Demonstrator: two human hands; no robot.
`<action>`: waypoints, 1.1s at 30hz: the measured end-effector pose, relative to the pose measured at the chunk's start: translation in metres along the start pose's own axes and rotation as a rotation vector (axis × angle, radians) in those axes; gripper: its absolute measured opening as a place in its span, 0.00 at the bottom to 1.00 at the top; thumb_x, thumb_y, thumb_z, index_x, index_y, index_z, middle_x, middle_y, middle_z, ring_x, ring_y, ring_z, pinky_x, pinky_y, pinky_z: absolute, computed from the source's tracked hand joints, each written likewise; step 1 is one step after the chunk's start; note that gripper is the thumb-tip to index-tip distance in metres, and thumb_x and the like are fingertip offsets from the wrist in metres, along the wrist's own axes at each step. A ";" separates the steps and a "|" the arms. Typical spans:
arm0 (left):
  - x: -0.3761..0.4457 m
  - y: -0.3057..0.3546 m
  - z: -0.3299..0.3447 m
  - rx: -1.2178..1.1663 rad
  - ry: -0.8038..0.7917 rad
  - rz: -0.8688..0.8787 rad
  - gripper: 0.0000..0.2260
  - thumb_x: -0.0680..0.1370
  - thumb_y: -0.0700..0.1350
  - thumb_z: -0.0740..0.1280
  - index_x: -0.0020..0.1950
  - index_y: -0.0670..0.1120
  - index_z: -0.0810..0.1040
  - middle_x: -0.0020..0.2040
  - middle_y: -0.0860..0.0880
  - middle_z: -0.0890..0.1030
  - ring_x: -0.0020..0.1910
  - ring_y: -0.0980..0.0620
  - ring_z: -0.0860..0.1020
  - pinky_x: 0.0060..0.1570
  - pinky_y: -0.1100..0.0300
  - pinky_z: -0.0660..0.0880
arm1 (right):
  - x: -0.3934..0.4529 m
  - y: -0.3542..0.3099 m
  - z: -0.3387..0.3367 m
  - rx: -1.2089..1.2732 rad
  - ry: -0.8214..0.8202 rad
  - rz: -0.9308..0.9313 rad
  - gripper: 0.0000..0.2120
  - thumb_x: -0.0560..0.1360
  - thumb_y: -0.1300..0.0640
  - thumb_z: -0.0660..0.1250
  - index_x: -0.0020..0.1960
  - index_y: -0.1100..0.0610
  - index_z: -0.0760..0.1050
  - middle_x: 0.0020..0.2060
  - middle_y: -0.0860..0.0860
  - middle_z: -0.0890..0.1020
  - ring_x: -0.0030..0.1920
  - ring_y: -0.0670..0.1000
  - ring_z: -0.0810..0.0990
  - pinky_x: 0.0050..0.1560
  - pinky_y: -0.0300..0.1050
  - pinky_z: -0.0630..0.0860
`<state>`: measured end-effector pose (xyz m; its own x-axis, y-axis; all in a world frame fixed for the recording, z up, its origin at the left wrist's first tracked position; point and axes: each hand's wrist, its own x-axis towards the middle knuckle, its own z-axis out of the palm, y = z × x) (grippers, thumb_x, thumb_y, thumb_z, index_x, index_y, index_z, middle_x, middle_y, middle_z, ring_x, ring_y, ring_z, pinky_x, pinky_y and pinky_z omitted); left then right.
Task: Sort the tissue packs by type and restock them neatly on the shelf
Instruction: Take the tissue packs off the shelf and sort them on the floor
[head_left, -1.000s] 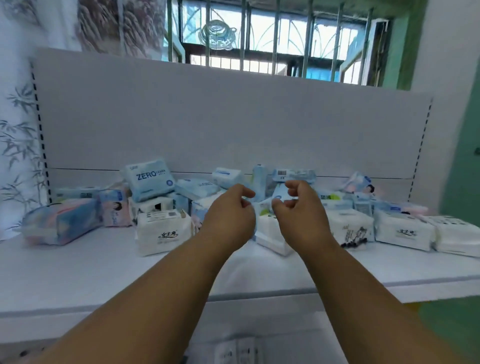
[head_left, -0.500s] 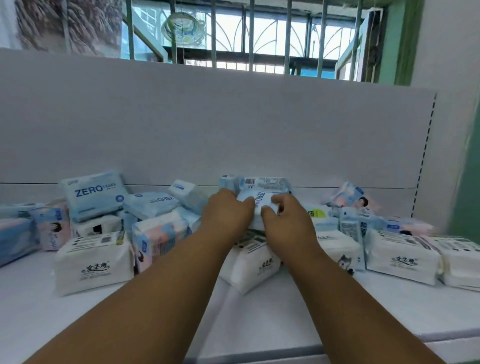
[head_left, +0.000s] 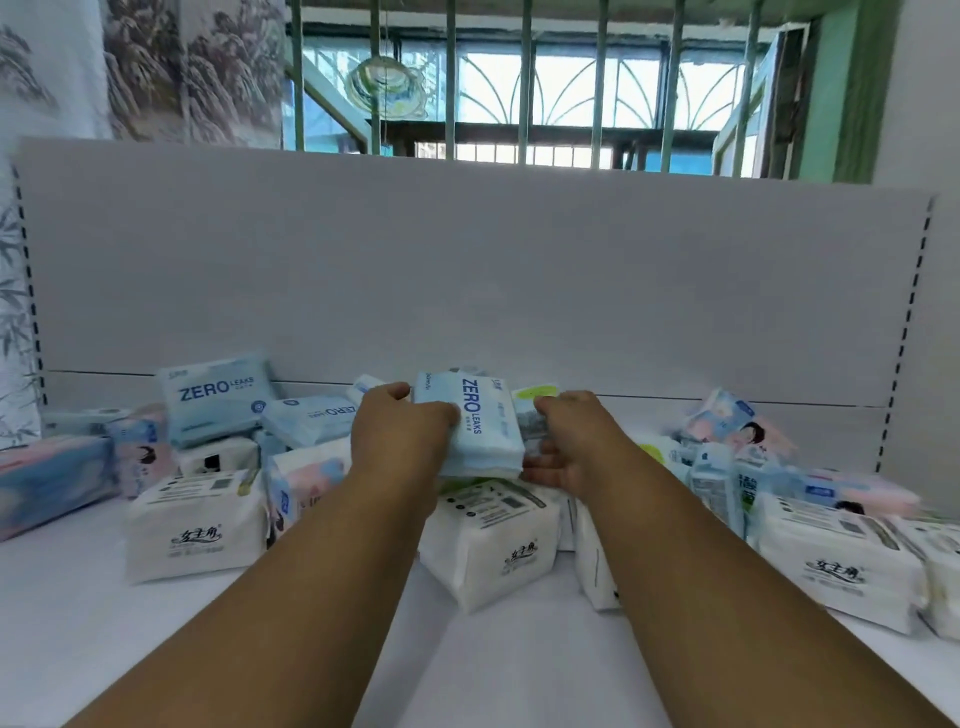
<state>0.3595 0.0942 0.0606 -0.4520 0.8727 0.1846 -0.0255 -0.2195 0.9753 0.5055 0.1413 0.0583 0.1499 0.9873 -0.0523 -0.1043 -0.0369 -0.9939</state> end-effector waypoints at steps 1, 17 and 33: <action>-0.001 -0.002 -0.001 -0.004 0.019 0.012 0.26 0.75 0.40 0.71 0.72 0.50 0.69 0.63 0.48 0.77 0.49 0.50 0.75 0.36 0.59 0.72 | 0.003 0.000 0.002 0.009 0.018 0.001 0.18 0.80 0.56 0.63 0.68 0.55 0.65 0.49 0.61 0.77 0.37 0.61 0.82 0.30 0.52 0.81; -0.040 0.026 -0.081 -0.178 0.182 0.172 0.24 0.76 0.35 0.70 0.67 0.54 0.68 0.57 0.53 0.75 0.45 0.54 0.80 0.35 0.59 0.80 | -0.062 0.000 0.017 0.329 0.186 -0.456 0.10 0.72 0.58 0.68 0.52 0.51 0.71 0.44 0.51 0.78 0.40 0.51 0.80 0.45 0.57 0.82; -0.184 0.009 -0.330 0.015 0.197 0.276 0.18 0.77 0.36 0.70 0.55 0.59 0.72 0.59 0.54 0.77 0.54 0.48 0.81 0.46 0.47 0.83 | -0.267 0.096 0.140 0.181 -0.327 -0.266 0.10 0.78 0.51 0.68 0.58 0.50 0.72 0.55 0.54 0.82 0.53 0.56 0.83 0.54 0.61 0.81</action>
<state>0.1484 -0.2124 -0.0045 -0.6039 0.6796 0.4165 0.1343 -0.4283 0.8936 0.3179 -0.1045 -0.0095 -0.1203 0.9566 0.2653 -0.2791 0.2239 -0.9338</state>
